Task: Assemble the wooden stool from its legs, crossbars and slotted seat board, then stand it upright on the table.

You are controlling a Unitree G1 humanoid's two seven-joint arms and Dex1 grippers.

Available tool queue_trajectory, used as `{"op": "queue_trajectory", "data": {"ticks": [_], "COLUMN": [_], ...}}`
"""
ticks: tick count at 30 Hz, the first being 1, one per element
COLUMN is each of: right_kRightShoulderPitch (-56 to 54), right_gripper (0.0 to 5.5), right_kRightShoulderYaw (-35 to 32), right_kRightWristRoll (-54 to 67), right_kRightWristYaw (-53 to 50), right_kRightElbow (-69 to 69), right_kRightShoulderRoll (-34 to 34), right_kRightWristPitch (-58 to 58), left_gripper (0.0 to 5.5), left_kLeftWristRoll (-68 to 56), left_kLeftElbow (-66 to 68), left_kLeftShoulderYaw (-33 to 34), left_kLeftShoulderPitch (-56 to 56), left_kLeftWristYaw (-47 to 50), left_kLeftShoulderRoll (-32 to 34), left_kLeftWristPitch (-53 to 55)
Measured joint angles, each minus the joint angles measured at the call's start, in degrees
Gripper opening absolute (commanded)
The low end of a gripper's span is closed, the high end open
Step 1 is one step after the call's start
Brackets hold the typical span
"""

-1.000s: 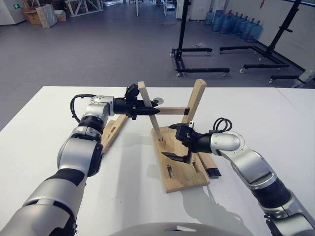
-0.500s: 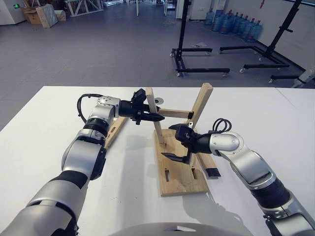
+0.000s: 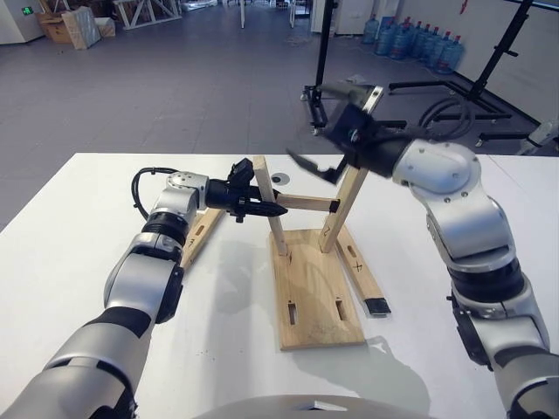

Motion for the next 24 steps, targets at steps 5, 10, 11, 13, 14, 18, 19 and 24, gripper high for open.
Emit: {"op": "queue_trajectory", "data": {"ticks": [5, 10, 11, 13, 14, 18, 19, 24], "right_kRightShoulderPitch": [-1.4, 3.6, 5.1, 6.2, 6.5, 7.3, 7.5, 10.9], "right_gripper": [5.4, 5.4, 5.4, 5.4, 5.4, 5.4, 5.4, 5.4], "right_kRightShoulderYaw": [6.4, 10.2, 10.6, 10.9, 10.8, 10.9, 11.0, 12.0], "right_kRightWristRoll": [-10.6, -15.1, -16.0, -16.9, -17.2, -19.0, -19.2, -20.2], "right_kRightWristYaw": [-3.5, -1.7, -1.7, -1.8, -1.9, -1.9, -1.9, -2.6], "right_kRightElbow": [2.6, 2.8, 3.3, 4.0, 4.8, 5.8, 5.8, 6.1], "right_kRightShoulderRoll": [-0.1, -1.3, -1.3, -1.2, -1.2, -0.3, 0.1, 2.3], "right_kRightWristPitch": [-1.8, -3.7, -3.9, -4.6, -5.0, -5.4, -5.7, -6.5], "left_gripper": [2.02, 2.02, 2.02, 2.02, 2.02, 2.02, 2.02, 2.02], "left_kLeftWristRoll": [-0.1, -0.2, -0.2, -0.2, -0.2, -0.2, -0.2, -0.2], "left_kLeftElbow": [-0.3, -0.3, -0.3, -0.3, -0.3, -0.3, -0.3, -0.3], "left_kLeftShoulderYaw": [-0.2, -0.2, -0.2, -0.2, -0.2, -0.3, -0.3, -0.3], "left_kLeftShoulderPitch": [0.1, 0.1, 0.1, 0.1, 0.1, 0.1, 0.1, 0.1], "left_kLeftWristYaw": [0.1, 0.4, 0.4, 0.4, 0.4, 0.4, 0.4, 0.4], "left_kLeftShoulderRoll": [0.0, 0.0, 0.0, 0.0, 0.0, 0.0, 0.0, 0.0], "left_kLeftWristPitch": [0.0, 0.0, 0.0, 0.0, 0.0, 0.0, 0.0, 0.1]}}
